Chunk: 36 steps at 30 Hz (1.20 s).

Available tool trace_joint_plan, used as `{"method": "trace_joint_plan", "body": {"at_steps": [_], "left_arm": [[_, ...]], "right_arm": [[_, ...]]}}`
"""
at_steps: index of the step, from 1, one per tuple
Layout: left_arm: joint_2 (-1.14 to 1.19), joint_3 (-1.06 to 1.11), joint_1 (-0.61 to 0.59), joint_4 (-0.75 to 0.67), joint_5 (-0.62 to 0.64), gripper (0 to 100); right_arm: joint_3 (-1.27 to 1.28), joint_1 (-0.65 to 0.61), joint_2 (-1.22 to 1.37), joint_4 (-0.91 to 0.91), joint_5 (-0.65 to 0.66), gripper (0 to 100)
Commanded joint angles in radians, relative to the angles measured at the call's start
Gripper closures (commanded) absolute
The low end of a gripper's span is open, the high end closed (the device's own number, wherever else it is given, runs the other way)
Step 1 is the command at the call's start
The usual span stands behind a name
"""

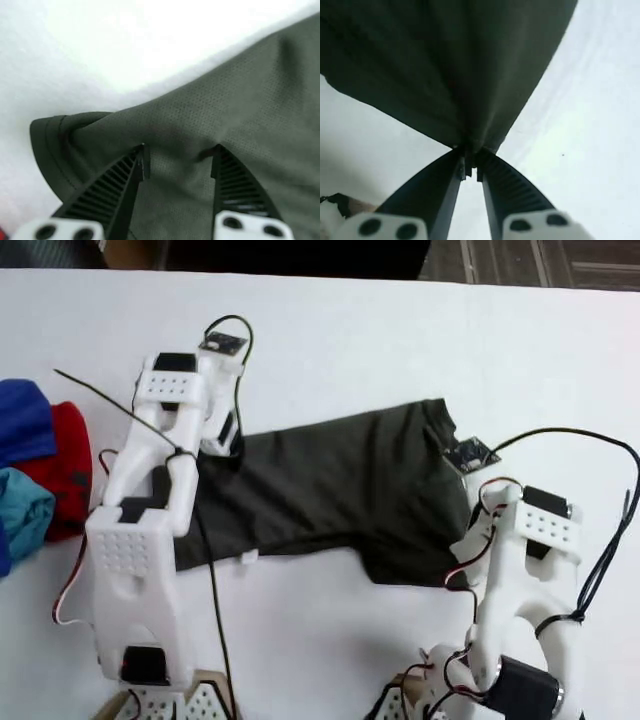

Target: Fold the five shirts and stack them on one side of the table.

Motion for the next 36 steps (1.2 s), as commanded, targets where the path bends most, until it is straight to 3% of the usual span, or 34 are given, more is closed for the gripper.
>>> {"method": "trace_joint_plan", "body": {"at_steps": [1, 18, 23, 26, 30, 36], "left_arm": [[-0.074, -0.002, -0.005, -0.011, 0.009, 77], [-0.072, -0.008, -0.006, -0.011, 0.006, 77], [-0.080, -0.008, -0.005, 0.000, 0.006, 77], [-0.081, -0.008, -0.003, 0.023, -0.014, 77], [-0.084, -0.018, -0.005, 0.064, -0.048, 77], [-0.075, -0.173, -0.009, 0.199, -0.049, 77]], "right_arm": [[0.000, -0.030, -0.041, 0.038, 0.006, 94.7], [-0.006, -0.033, -0.042, 0.068, 0.014, 97.7], [-0.138, -0.039, -0.059, 0.053, -0.017, 97.1], [-0.247, -0.047, -0.047, -0.024, -0.133, 89.3], [-0.348, -0.058, 0.056, -0.134, -0.163, 77.6], [-0.532, -0.079, 0.325, -0.177, -0.175, 79.8]]}}
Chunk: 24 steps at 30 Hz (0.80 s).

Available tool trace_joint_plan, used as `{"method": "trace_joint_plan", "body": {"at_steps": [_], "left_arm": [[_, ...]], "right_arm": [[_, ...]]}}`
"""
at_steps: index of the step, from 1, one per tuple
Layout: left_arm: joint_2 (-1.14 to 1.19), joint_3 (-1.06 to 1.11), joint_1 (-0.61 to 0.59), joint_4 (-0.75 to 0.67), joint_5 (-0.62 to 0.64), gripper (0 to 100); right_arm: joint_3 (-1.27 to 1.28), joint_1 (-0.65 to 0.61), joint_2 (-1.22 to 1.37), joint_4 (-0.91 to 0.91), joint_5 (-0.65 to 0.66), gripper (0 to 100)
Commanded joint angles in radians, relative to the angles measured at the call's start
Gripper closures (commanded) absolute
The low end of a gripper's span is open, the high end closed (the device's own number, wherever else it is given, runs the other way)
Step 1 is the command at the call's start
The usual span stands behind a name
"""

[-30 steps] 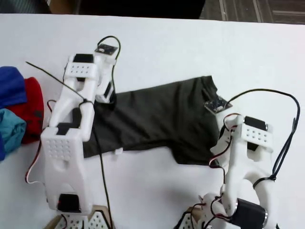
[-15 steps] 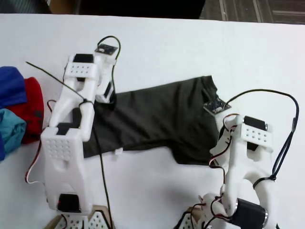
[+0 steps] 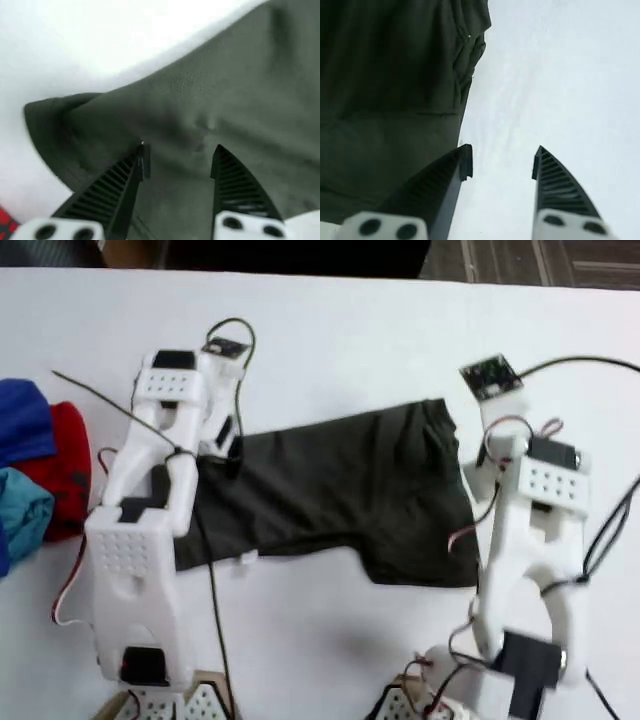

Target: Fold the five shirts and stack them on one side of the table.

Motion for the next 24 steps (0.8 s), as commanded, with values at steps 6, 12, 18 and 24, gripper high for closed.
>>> {"method": "trace_joint_plan", "body": {"at_steps": [6, 12, 18, 24], "left_arm": [[-0.071, -0.102, 0.002, 0.089, -0.012, 77], [-0.072, 0.008, 0.044, 0.094, -0.006, 77], [-0.072, 0.154, 0.014, -0.015, -0.006, 77], [-0.071, 0.232, -0.092, -0.127, -0.012, 77]], "right_arm": [[-0.226, -0.045, 0.297, 0.071, -0.133, 80.0], [-0.313, -0.130, 0.351, 0.214, -0.141, 80.0], [-0.407, -0.150, 0.364, 0.216, -0.198, 79.8], [-0.405, -0.145, 0.424, 0.216, -0.198, 79.8]]}}
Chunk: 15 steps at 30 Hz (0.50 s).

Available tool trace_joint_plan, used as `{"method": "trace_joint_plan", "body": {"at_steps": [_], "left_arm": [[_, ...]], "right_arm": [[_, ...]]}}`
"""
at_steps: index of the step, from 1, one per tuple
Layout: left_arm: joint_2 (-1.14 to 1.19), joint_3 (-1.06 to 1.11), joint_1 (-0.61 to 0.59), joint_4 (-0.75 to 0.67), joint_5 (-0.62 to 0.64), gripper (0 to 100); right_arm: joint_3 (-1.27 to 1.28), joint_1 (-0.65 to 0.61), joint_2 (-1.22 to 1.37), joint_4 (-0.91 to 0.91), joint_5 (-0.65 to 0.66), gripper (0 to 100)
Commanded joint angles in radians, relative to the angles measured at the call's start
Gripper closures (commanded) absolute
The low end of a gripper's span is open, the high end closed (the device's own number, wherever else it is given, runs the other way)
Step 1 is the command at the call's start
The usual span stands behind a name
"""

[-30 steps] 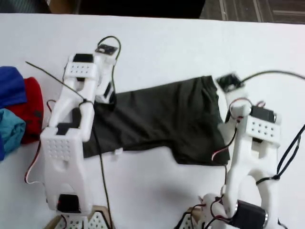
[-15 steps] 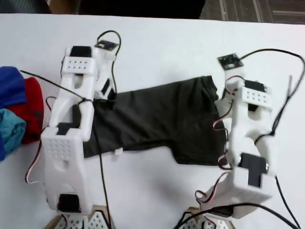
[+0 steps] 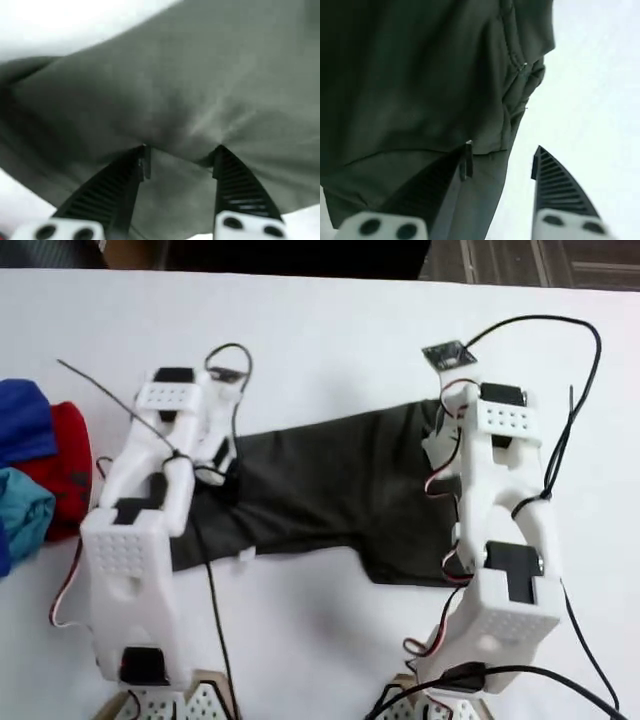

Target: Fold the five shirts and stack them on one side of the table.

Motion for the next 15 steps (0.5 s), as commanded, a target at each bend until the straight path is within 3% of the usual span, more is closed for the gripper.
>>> {"method": "trace_joint_plan", "body": {"at_steps": [1, 8, 15], "left_arm": [[-0.061, 0.013, -0.068, -0.063, -0.012, 77], [-0.066, -0.105, -0.052, -0.034, -0.060, 77], [-0.064, -0.372, -0.052, 0.213, -0.063, 77]], "right_arm": [[-0.040, -0.001, 0.030, 0.002, -0.008, 79.8], [-0.038, -0.007, 0.157, -0.127, -0.008, 79.9], [-0.038, 0.007, 0.142, -0.101, -0.002, 79.8]]}}
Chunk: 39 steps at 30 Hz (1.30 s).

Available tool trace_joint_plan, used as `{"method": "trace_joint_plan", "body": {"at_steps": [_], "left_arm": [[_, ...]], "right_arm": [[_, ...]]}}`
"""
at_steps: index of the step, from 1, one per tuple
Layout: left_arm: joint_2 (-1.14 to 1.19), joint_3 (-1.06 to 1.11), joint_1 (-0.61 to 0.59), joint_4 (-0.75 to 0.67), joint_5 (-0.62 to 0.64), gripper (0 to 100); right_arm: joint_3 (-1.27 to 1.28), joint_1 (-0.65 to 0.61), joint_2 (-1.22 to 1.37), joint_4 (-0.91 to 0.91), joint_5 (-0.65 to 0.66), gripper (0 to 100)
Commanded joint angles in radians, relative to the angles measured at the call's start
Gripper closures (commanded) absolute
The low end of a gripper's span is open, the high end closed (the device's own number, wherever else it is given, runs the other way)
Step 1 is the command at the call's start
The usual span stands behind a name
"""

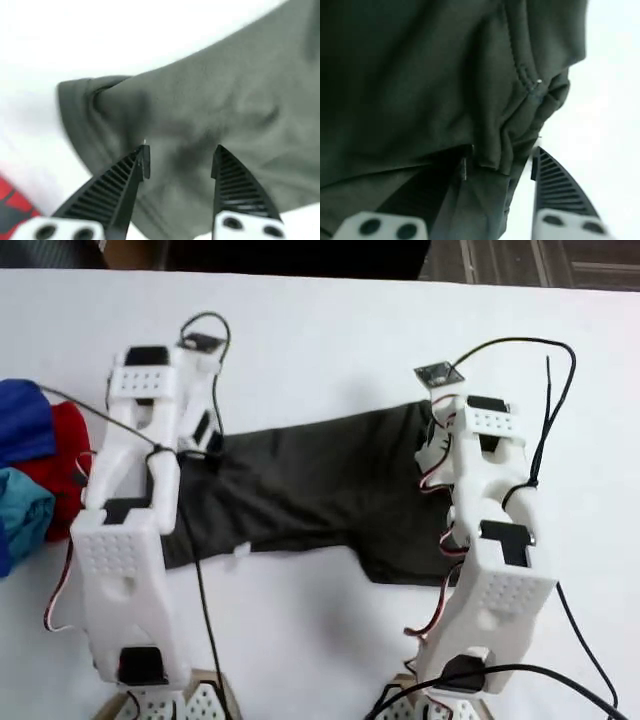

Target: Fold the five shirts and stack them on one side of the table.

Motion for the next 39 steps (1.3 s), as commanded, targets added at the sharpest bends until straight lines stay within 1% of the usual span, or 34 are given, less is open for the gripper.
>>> {"method": "trace_joint_plan", "body": {"at_steps": [1, 4, 7, 9, 11, 16, 20, 22, 24, 27, 29, 31, 34, 39], "left_arm": [[-0.058, -0.150, 0.000, 0.135, -0.011, 77], [-0.060, -0.157, 0.000, 0.147, -0.005, 77], [-0.058, -0.081, 0.000, 0.143, -0.003, 77], [-0.064, -0.007, 0.009, 0.109, -0.003, 77], [-0.069, 0.042, 0.015, 0.064, -0.003, 78], [-0.086, 0.117, 0.028, -0.038, -0.003, 82], [-0.089, 0.168, 0.061, -0.060, -0.009, 82], [-0.084, 0.177, 0.075, -0.075, -0.006, 82], [-0.083, 0.191, 0.081, -0.100, -0.005, 82], [-0.083, 0.196, 0.080, -0.109, -0.005, 82], [-0.083, 0.196, 0.077, -0.106, -0.005, 82], [-0.083, 0.196, 0.075, -0.103, -0.005, 82], [-0.083, 0.203, 0.075, -0.101, -0.005, 82], [-0.084, 0.203, 0.075, -0.101, -0.005, 82]], "right_arm": [[-0.031, 0.005, -0.074, 0.033, 0.005, 79.8], [-0.025, 0.005, -0.203, 0.074, 0.011, 79.7], [0.057, 0.005, -0.343, 0.111, 0.081, 79.7], [0.163, 0.004, -0.437, 0.133, 0.138, 79.7], [0.295, -0.005, -0.545, 0.139, 0.241, 79.7], [0.635, -0.013, -0.806, 0.105, 0.565, 79.7], [0.838, -0.025, -0.972, 0.088, 0.710, 79.7], [0.914, -0.059, -1.038, 0.090, 0.736, 79.6], [0.974, -0.110, -1.087, 0.088, 0.732, 78.9], [1.031, -0.183, -1.133, 0.071, 0.690, 73.1], [1.054, -0.213, -1.141, 0.024, 0.655, 68.6], [1.065, -0.228, -1.141, -0.019, 0.649, 67.1], [1.066, -0.240, -1.141, -0.051, 0.649, 68.2], [1.068, -0.240, -1.139, -0.050, 0.651, 68.2]]}}
